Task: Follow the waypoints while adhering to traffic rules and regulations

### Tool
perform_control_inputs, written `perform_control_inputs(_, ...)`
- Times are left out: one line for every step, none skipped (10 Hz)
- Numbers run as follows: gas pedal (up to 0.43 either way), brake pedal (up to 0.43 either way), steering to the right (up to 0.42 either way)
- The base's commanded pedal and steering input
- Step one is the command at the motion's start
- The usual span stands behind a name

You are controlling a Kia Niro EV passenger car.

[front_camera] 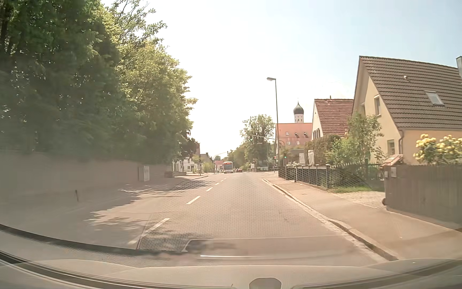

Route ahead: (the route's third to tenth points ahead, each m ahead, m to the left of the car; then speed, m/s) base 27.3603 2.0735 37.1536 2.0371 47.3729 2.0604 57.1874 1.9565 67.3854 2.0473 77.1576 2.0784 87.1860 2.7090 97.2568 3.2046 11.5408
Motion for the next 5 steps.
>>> perform_control_inputs(0.13,0.0,-0.008)
perform_control_inputs(0.118,0.0,-0.009)
perform_control_inputs(0.118,0.0,-0.006)
perform_control_inputs(0.118,0.0,-0.004)
perform_control_inputs(0.118,0.0,-0.004)
